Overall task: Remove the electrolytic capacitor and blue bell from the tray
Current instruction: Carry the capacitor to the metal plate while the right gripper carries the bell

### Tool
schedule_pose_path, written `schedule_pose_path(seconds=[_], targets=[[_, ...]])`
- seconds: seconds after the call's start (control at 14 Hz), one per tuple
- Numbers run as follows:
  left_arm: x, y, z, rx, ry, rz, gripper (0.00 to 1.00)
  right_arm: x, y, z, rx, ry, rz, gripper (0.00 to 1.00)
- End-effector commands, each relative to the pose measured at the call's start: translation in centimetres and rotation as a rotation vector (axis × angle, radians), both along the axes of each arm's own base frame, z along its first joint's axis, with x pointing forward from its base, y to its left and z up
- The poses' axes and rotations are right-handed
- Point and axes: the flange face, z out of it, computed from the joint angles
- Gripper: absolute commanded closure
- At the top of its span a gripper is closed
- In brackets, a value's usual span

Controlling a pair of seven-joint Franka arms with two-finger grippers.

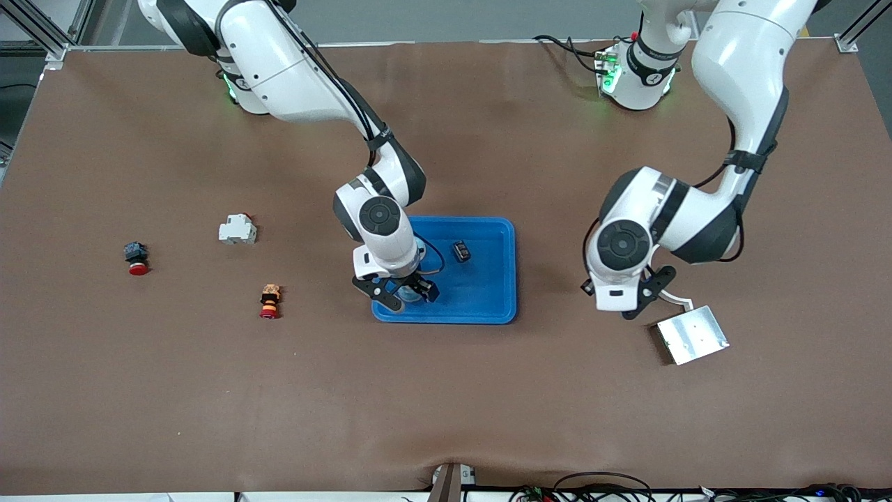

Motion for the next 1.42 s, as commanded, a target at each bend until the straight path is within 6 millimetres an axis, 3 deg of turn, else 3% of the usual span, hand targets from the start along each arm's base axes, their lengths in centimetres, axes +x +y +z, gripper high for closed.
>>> schedule_pose_path(seconds=[0.0, 0.07, 0.14, 0.21, 0.43, 0.64, 0.78, 0.85, 0.93, 1.0, 1.07, 1.14, 1.28, 1.35], targets=[[-0.8, 2.4, -1.5, 0.043, 0.007, -0.027, 1.0, 0.4, 0.4, 0.1, -0.023, -0.021, -0.001, 0.0], [-0.7, 3.7, -2.2, 0.054, 0.002, -0.026, 1.0, 0.3, 0.4, 0.1, -0.027, -0.018, 0.001, 0.24], [-0.5, 4.5, -2.7, 0.042, -0.012, -0.02, 1.0, 0.2, 0.3, -0.1, -0.038, -0.004, 0.0, 0.76], [-0.3, 5.1, -3.3, 0.025, -0.031, -0.015, 1.0, 0.2, 0.5, 0.2, -0.046, 0.007, 0.0, 1.0], [0.3, 4.9, -5.3, -0.03, -0.071, -0.019, 1.0, 0.0, 1.4, 1.7, -0.077, 0.051, 0.003, 1.0], [1.4, 4.8, -7.6, -0.073, -0.142, -0.054, 1.0, 0.1, 1.9, 4.5, -0.109, 0.109, 0.0, 1.0], [1.5, 5.7, -8.7, -0.061, -0.145, -0.068, 1.0, -0.1, 1.2, 6.2, -0.146, 0.145, 0.03, 1.0], [1.5, 6.1, -8.6, -0.056, -0.145, -0.067, 1.0, 0.0, 0.3, 8.2, -0.155, 0.158, 0.066, 1.0], [1.6, 6.7, -8.6, -0.049, -0.139, -0.058, 0.96, -0.1, -0.9, 9.0, -0.16, 0.171, 0.094, 1.0], [1.6, 7.0, -8.6, -0.045, -0.134, -0.054, 0.88, 0.2, -4.0, 10.1, -0.154, 0.173, 0.107, 1.0], [1.7, 7.3, -8.6, -0.044, -0.134, -0.052, 0.56, -0.2, -6.8, 11.0, -0.138, 0.161, 0.167, 1.0], [1.7, 7.5, -8.7, -0.046, -0.13, -0.06, 0.01, -1.1, -10.7, 11.4, -0.122, 0.142, 0.237, 1.0], [1.9, 7.3, -8.2, -0.045, -0.144, -0.038, 0.0, -2.5, -17.6, 11.8, -0.111, 0.13, 0.349, 1.0], [1.9, 6.9, -7.7, -0.053, -0.15, -0.033, 0.0, -3.4, -19.5, 12.4, -0.111, 0.138, 0.4, 1.0]])
